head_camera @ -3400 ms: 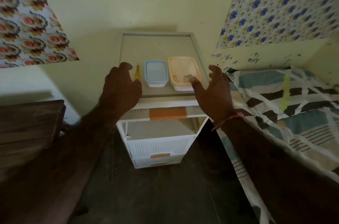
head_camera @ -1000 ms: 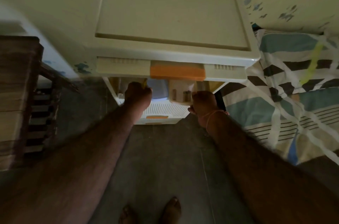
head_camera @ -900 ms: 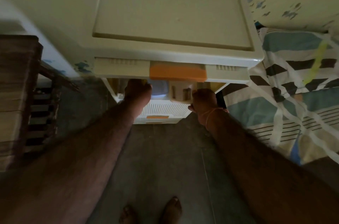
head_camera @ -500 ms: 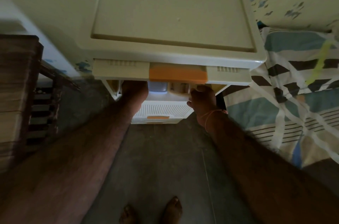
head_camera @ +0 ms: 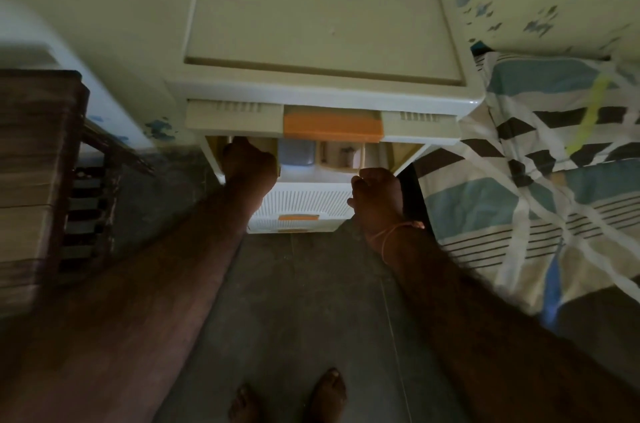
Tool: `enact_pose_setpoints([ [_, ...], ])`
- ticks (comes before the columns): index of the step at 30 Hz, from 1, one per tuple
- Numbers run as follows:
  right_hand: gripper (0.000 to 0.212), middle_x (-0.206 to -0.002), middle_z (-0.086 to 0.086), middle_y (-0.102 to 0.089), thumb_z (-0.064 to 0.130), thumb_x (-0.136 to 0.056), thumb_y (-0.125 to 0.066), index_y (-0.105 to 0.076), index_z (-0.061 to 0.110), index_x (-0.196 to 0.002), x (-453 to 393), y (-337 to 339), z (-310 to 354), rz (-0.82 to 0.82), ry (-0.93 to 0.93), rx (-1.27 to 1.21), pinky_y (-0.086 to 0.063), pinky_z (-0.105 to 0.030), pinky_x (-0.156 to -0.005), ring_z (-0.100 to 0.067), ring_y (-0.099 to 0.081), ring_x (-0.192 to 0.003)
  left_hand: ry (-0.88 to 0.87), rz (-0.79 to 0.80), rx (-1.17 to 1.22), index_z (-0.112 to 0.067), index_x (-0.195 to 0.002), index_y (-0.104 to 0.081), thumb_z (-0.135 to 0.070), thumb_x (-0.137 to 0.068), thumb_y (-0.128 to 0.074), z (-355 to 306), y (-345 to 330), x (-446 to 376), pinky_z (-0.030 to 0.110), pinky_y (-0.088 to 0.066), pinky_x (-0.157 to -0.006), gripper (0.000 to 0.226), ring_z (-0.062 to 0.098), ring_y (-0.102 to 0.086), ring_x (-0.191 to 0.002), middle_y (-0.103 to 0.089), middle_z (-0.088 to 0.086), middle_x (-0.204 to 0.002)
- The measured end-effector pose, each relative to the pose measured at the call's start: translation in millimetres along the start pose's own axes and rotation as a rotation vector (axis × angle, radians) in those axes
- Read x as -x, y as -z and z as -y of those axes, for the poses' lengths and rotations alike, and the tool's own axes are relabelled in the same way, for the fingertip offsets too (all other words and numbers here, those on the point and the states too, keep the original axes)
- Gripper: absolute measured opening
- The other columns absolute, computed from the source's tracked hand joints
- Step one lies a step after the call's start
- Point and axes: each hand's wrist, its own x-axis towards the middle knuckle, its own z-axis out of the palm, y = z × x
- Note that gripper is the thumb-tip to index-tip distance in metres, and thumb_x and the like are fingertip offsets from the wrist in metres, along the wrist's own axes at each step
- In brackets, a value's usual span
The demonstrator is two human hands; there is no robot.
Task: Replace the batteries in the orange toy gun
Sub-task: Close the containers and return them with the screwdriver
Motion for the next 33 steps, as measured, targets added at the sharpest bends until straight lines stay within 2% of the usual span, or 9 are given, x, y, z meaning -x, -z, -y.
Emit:
enact_pose_setpoints([
  [2, 0.025, -0.111, -0.006, -0.067, 0.023, -0.084, -0.061, -0.065, 0.018, -0.108, 18.1, 8.9, 12.7, -0.011, 0.017, 0.051, -0.053, -0.044, -0.092, -0.023, -0.064, -0.102, -0.045, 0.023, 0.094, -0.007, -0.124, -0.055, 0.000, -0.095, -0.047, 3.9, 10.8, 18.1, 0.014, -0.041, -0.084, 0.031, 0.021, -0.055, -0.111, -0.061, 0.005, -0.118],
  [4, 0.018, -0.106, -0.003, -0.068, 0.017, -0.089, -0.059, -0.066, 0.015, -0.105, 38.6, 19.8, 29.2, -0.035, 0.108, 0.089, -0.054, -0.039, -0.088, -0.017, -0.064, -0.095, -0.184, 0.057, 0.066, -0.010, -0.116, -0.062, 0.003, -0.090, -0.046, 7.2, 24.3, 41.7, 0.023, -0.041, -0.088, 0.033, 0.024, -0.058, -0.114, -0.064, 0.008, -0.122],
  [9, 0.008, -0.088, 0.010, -0.061, 0.020, -0.092, -0.056, -0.063, 0.021, -0.096, 92.9, 44.7, 66.5, -0.100, 0.483, 0.123, -0.050, -0.017, -0.067, 0.002, -0.057, -0.075, -0.783, -0.328, -0.123, -0.009, -0.079, -0.064, 0.002, -0.075, -0.053, -8.3, 68.7, 95.5, 0.028, -0.036, -0.068, 0.016, 0.027, -0.059, -0.076, -0.065, 0.010, -0.078],
  [12, 0.004, -0.084, 0.009, -0.058, 0.020, -0.090, -0.057, -0.060, 0.020, -0.093, 106.5, 62.2, 79.5, -0.219, 0.713, 0.177, -0.047, -0.019, -0.062, -0.003, -0.054, -0.072, -0.939, -0.452, -0.142, -0.005, -0.083, -0.064, -0.002, -0.074, -0.052, -30.1, 99.9, 104.3, 0.035, -0.037, -0.065, 0.016, 0.032, -0.054, -0.076, -0.062, 0.014, -0.079],
  [16, 0.019, -0.098, -0.002, -0.064, 0.007, -0.085, -0.058, -0.064, 0.012, -0.103, 106.8, 67.3, 105.0, -0.277, 0.908, 0.322, -0.047, -0.022, -0.078, -0.012, -0.058, -0.088, -0.925, -0.252, -0.388, -0.005, -0.095, -0.068, -0.009, -0.079, -0.056, -53.4, 111.7, 98.3, 0.041, -0.045, -0.074, 0.021, 0.034, -0.056, -0.085, -0.067, 0.014, -0.090],
  [19, 0.034, -0.115, -0.003, -0.063, 0.004, -0.082, -0.053, -0.061, 0.014, -0.114, 104.3, 57.1, 119.4, -0.132, 0.842, 0.512, -0.049, -0.034, -0.093, -0.018, -0.058, -0.103, -0.950, -0.156, -0.512, -0.008, -0.097, -0.067, -0.016, -0.084, -0.057, -57.6, 107.2, 95.7, 0.041, -0.042, -0.080, 0.018, 0.030, -0.056, -0.088, -0.069, 0.011, -0.092],
  [23, 0.048, -0.132, -0.004, -0.049, 0.003, -0.077, -0.055, -0.054, 0.017, -0.123, 107.9, 49.1, 127.1, -0.016, 0.723, 0.657, -0.051, -0.043, -0.087, -0.024, -0.058, -0.105, -0.962, -0.112, -0.574, -0.008, -0.104, -0.065, -0.019, -0.086, -0.059, -60.4, 105.7, 94.2, 0.041, -0.039, -0.090, 0.022, 0.030, -0.057, -0.099, -0.069, 0.011, -0.104],
  [29, 0.012, -0.103, -0.002, -0.052, 0.011, -0.085, -0.055, -0.053, 0.016, -0.096, 141.7, 56.9, 125.6, -0.036, 0.638, 0.683, -0.053, -0.035, -0.066, -0.019, -0.059, -0.074, -0.906, -0.074, -0.618, -0.018, -0.094, -0.064, -0.018, -0.084, -0.055, -51.3, 113.2, 120.7, 0.038, -0.040, -0.087, 0.014, 0.023, -0.055, -0.093, -0.067, 0.003, -0.094],
  [33, 0.005, -0.097, 0.001, -0.054, 0.021, -0.091, -0.055, -0.054, 0.018, -0.095, 172.0, 66.4, 109.8, 0.054, 0.585, 0.693, -0.051, -0.030, -0.066, -0.014, -0.058, -0.073, -0.883, -0.024, -0.662, -0.018, -0.098, -0.061, -0.025, -0.090, -0.052, -25.3, 110.2, 145.8, 0.037, -0.038, -0.089, 0.014, 0.023, -0.053, -0.100, -0.066, 0.001, -0.099],
])
